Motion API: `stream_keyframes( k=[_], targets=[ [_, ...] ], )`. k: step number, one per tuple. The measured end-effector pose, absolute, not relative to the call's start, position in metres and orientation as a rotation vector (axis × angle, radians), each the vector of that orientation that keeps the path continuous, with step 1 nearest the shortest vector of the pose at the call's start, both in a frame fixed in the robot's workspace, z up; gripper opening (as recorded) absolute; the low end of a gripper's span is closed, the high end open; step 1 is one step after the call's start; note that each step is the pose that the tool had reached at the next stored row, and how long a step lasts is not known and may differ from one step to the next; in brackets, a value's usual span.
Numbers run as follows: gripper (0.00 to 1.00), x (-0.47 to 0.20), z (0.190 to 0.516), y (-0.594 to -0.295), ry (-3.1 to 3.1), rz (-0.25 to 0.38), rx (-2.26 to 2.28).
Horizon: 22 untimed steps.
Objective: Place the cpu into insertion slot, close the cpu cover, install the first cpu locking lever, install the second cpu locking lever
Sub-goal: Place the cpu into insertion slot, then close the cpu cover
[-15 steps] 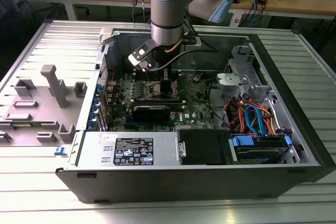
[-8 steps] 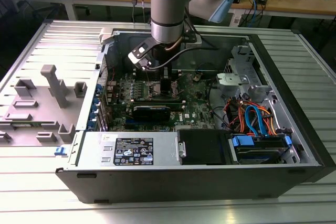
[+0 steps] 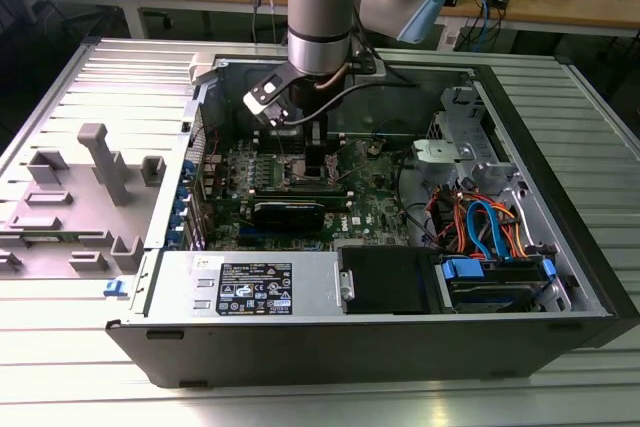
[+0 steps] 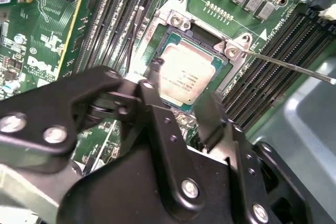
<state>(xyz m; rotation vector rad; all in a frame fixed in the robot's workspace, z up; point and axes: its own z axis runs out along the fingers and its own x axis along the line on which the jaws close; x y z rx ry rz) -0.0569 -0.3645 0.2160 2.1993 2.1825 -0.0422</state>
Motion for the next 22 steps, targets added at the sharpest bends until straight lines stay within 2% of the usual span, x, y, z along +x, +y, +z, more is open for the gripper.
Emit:
stream_keyframes(
  k=[5, 6, 8, 22],
  targets=[
    [0.23, -0.0568, 0.2231, -0.3645, 2.186, -0.049, 2.202],
    [0.23, -0.0568, 0.2239, -0.3645, 2.186, -0.050, 2.202],
    [0.11, -0.0567, 0.2240, -0.3645, 2.186, -0.050, 2.203],
    [0.11, -0.0567, 0.2241, -0.3645, 2.186, -0.051, 2.202]
  ],
)
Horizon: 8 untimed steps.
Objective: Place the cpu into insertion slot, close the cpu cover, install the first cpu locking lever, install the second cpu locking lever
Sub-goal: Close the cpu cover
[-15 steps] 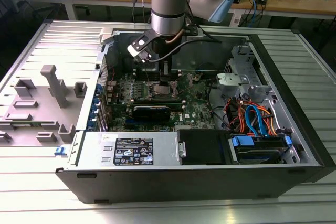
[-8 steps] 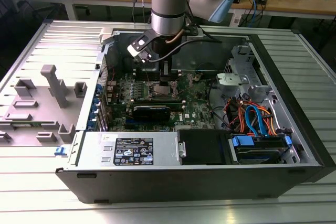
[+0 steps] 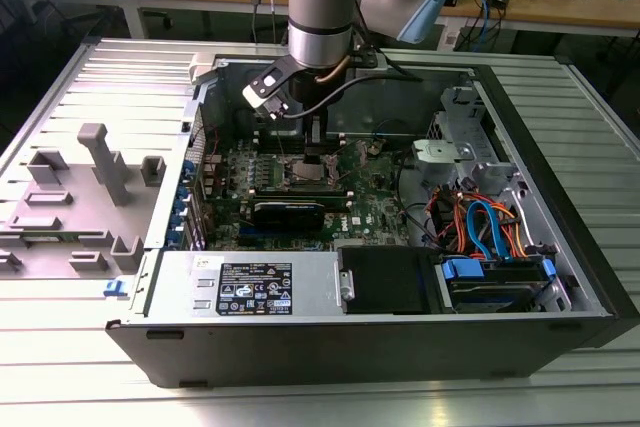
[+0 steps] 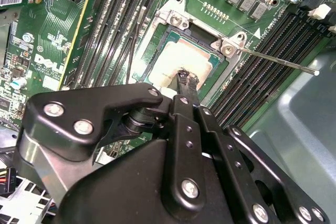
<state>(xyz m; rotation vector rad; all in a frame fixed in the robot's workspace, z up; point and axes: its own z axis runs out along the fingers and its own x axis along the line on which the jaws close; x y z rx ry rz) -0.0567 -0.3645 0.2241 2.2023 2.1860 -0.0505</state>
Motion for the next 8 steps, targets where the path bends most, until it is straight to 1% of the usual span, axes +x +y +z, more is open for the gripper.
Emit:
stream_keyframes(
  k=[8],
  targets=[
    [0.11, -0.0540, 0.2240, -0.3645, 2.186, -0.051, 2.202]
  ],
)
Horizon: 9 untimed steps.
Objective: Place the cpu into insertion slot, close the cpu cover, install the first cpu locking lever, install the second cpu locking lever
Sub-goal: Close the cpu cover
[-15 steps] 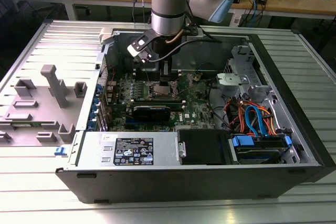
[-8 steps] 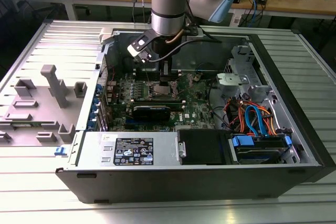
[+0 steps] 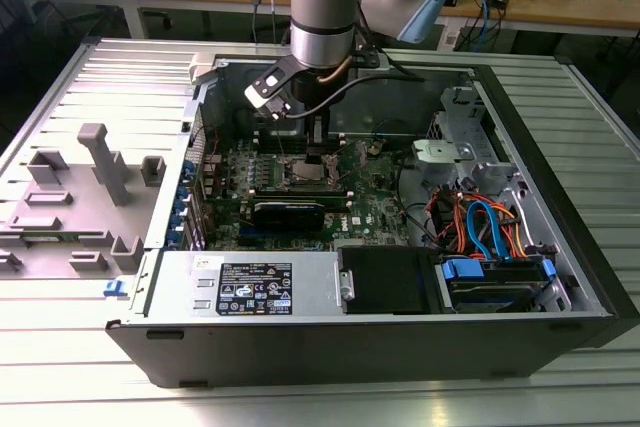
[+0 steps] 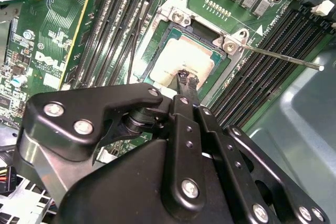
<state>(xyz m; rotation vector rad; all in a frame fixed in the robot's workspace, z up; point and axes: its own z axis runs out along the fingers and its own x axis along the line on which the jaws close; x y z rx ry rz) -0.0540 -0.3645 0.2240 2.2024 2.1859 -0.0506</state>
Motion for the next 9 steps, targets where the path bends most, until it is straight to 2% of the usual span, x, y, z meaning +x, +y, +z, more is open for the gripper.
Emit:
stream_keyframes(
  k=[9],
  targets=[
    [0.11, -0.0539, 0.2294, -0.3645, 2.186, -0.051, 2.202]
  ],
)
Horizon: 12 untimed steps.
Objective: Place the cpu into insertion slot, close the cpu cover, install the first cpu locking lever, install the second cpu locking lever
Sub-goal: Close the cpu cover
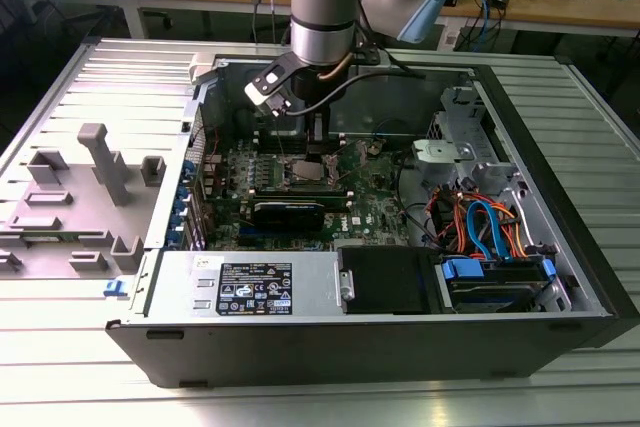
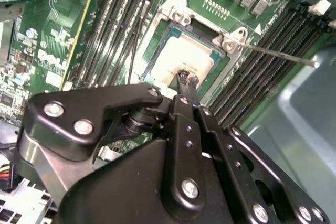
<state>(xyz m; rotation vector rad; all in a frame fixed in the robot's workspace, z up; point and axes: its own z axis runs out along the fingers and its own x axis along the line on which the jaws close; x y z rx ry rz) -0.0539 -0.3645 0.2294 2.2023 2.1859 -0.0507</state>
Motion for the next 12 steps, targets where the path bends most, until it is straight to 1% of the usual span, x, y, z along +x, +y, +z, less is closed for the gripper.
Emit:
stream_keyframes(
  k=[12],
  targets=[
    [0.11, -0.0457, 0.2323, -0.3643, 2.186, -0.051, 2.202]
  ],
)
